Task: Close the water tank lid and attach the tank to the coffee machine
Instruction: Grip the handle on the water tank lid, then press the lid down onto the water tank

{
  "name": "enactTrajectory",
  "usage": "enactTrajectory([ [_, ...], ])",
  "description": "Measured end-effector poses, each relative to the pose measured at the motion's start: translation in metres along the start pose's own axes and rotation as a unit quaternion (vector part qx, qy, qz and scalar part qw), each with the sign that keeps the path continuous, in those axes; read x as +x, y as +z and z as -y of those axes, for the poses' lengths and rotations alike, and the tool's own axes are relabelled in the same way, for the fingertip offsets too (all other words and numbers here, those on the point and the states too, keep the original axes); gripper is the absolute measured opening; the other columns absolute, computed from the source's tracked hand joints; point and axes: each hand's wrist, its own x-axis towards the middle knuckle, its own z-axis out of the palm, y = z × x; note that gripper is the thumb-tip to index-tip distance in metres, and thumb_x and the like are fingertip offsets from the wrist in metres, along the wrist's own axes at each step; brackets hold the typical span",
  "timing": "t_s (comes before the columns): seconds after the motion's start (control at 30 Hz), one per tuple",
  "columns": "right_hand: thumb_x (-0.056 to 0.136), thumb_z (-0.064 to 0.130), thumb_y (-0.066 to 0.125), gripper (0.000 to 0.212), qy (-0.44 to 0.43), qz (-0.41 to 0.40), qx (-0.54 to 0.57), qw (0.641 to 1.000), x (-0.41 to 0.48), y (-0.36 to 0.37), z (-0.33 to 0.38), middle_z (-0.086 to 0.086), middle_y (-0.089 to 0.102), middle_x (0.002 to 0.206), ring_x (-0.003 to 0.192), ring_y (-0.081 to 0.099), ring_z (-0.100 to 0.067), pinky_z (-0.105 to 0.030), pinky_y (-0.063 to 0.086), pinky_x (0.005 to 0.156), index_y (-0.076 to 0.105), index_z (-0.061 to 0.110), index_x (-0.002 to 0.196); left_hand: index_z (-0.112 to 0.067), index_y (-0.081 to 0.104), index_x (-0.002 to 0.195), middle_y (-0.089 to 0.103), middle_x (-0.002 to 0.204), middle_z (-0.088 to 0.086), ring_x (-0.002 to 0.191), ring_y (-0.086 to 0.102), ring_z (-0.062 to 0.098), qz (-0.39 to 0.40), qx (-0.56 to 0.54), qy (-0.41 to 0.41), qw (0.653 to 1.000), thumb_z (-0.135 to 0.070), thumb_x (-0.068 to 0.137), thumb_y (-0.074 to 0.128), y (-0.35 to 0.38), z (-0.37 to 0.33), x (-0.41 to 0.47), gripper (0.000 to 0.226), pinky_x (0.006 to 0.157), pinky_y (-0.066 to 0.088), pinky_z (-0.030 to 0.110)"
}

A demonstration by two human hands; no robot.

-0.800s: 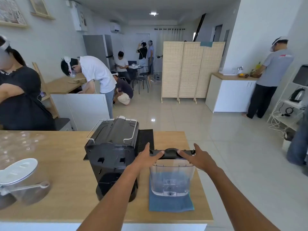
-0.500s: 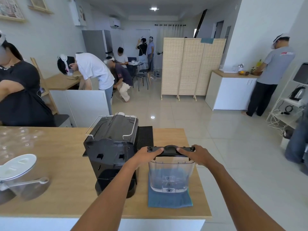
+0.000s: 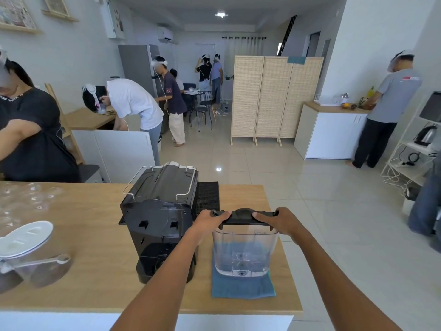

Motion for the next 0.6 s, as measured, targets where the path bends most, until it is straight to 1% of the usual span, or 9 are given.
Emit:
enactTrajectory([
  [0.03,0.077,0.056,0.078,0.054,0.003,0.003,0.000,1.000,0.002,-0.001,-0.001,0.000,0.050,0.056,0.050,0.045,-0.012,-0.020,0.034,0.053,0.050,0.013,0.061,-0.009,0.073,0.106,0.073,0.107,0.009,0.087,0.062,0.014,0.006,0.003,0.001,1.000,-0.056,0.084,0.071,-0.001,0.000,0.000,0.052,0.076,0.046,0.029],
  [0.1,0.076,0.056,0.079,0.053,0.005,0.007,0.003,1.000,0.004,-0.002,-0.003,0.001,0.050,0.054,0.050,0.047,-0.012,-0.018,0.035,0.052,0.053,0.013,0.060,-0.013,0.073,0.105,0.073,0.107,0.006,0.093,0.063,0.016,0.010,-0.003,0.003,1.000,-0.057,0.083,0.070,-0.001,-0.003,0.000,0.050,0.085,0.049,0.032],
  [0.17,0.078,0.051,0.080,0.043,-0.012,0.008,0.014,1.000,0.004,-0.002,-0.004,0.005,0.055,0.055,0.052,0.051,-0.010,-0.014,0.037,0.048,0.060,0.015,0.066,-0.018,0.070,0.106,0.071,0.108,0.000,0.100,0.062,0.016,0.008,-0.006,0.006,1.000,-0.057,0.084,0.071,0.000,-0.003,-0.001,0.045,0.092,0.049,0.034],
  [0.23,0.080,0.042,0.082,0.027,-0.039,-0.001,0.036,0.999,0.003,0.000,-0.005,0.008,0.062,0.067,0.058,0.056,-0.007,-0.010,0.040,0.044,0.066,0.021,0.083,-0.023,0.064,0.108,0.065,0.100,-0.010,0.097,0.059,0.012,-0.005,-0.017,0.030,0.999,-0.048,0.087,0.072,0.000,-0.003,-0.004,0.034,0.089,0.048,0.031],
  [0.3,0.079,0.038,0.084,0.037,-0.058,-0.013,0.073,0.996,0.002,0.003,-0.008,0.006,0.065,0.086,0.068,0.060,-0.008,-0.009,0.043,0.045,0.064,0.020,0.104,-0.021,0.063,0.118,0.064,0.101,-0.009,0.097,0.060,0.011,-0.023,-0.037,0.063,0.997,-0.036,0.089,0.074,0.002,-0.003,-0.004,0.035,0.085,0.047,0.026],
  [0.37,0.075,0.041,0.087,0.057,-0.068,-0.025,0.095,0.993,0.002,0.006,-0.011,0.002,0.066,0.106,0.085,0.065,-0.011,-0.014,0.049,0.053,0.059,0.020,0.120,-0.019,0.061,0.129,0.066,0.113,-0.005,0.108,0.060,0.014,-0.037,-0.045,0.098,0.994,-0.030,0.088,0.076,0.004,-0.004,-0.005,0.045,0.092,0.048,0.027],
  [0.43,0.072,0.043,0.088,0.069,-0.079,-0.041,0.111,0.990,0.003,0.009,-0.014,0.004,0.065,0.120,0.104,0.066,-0.015,-0.026,0.058,0.068,0.056,0.023,0.129,-0.022,0.057,0.133,0.065,0.124,-0.004,0.119,0.058,0.017,-0.057,-0.027,0.131,0.989,-0.030,0.086,0.078,0.005,-0.003,-0.006,0.052,0.103,0.047,0.034],
  [0.5,0.069,0.044,0.089,0.071,-0.094,-0.053,0.132,0.985,0.001,0.011,-0.017,0.011,0.065,0.121,0.113,0.064,-0.014,-0.040,0.060,0.088,0.055,0.029,0.130,-0.025,0.056,0.133,0.064,0.127,-0.006,0.122,0.057,0.016,-0.069,-0.015,0.148,0.986,-0.034,0.083,0.080,0.009,-0.004,-0.007,0.057,0.105,0.046,0.037],
  [0.6,0.069,0.056,0.084,0.070,-0.109,-0.064,0.164,0.978,-0.005,0.014,-0.015,0.014,0.065,0.125,0.119,0.062,-0.013,-0.047,0.055,0.100,0.056,0.037,0.130,-0.035,0.057,0.130,0.061,0.125,-0.011,0.120,0.054,0.012,-0.073,-0.075,0.140,0.985,-0.044,0.079,0.080,0.016,-0.010,-0.015,0.056,0.103,0.045,0.034],
])
